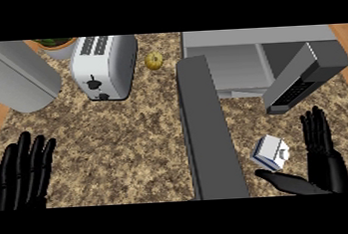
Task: Pick up the milk, place it into the microwave and close the microwave
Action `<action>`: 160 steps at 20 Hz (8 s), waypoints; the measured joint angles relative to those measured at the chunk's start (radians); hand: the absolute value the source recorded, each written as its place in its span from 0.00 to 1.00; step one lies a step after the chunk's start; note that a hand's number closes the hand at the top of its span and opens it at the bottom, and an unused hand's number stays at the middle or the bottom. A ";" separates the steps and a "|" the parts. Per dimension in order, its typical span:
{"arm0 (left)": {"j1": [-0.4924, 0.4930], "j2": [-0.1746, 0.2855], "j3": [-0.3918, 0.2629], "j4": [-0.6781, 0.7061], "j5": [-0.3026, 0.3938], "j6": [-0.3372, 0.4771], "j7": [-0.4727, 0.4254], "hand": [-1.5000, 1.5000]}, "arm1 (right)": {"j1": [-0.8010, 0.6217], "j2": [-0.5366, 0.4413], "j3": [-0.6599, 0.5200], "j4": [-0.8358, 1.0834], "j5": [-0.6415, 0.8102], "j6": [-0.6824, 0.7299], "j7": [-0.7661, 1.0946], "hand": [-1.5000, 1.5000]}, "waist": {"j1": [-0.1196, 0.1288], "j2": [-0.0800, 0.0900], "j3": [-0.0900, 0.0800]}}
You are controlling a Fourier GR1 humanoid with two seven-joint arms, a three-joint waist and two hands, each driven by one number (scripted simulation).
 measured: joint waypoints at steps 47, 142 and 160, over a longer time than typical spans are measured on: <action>0.114 0.044 -0.090 -0.064 -0.019 0.056 -0.036 0.00 | -0.367 -0.119 -0.094 1.109 0.007 0.216 -0.760 1.00 | 0.007 -0.002 -0.004; 0.157 0.069 -0.059 0.024 -0.030 -0.020 -0.113 0.00 | -1.211 -0.281 -0.211 1.536 0.224 -0.389 -0.425 0.00 | 0.068 0.028 0.003; 0.174 0.063 -0.095 0.020 -0.039 -0.009 -0.116 0.00 | -1.089 -0.243 -0.261 1.508 0.145 -0.056 -0.526 0.00 | 0.039 0.003 -0.008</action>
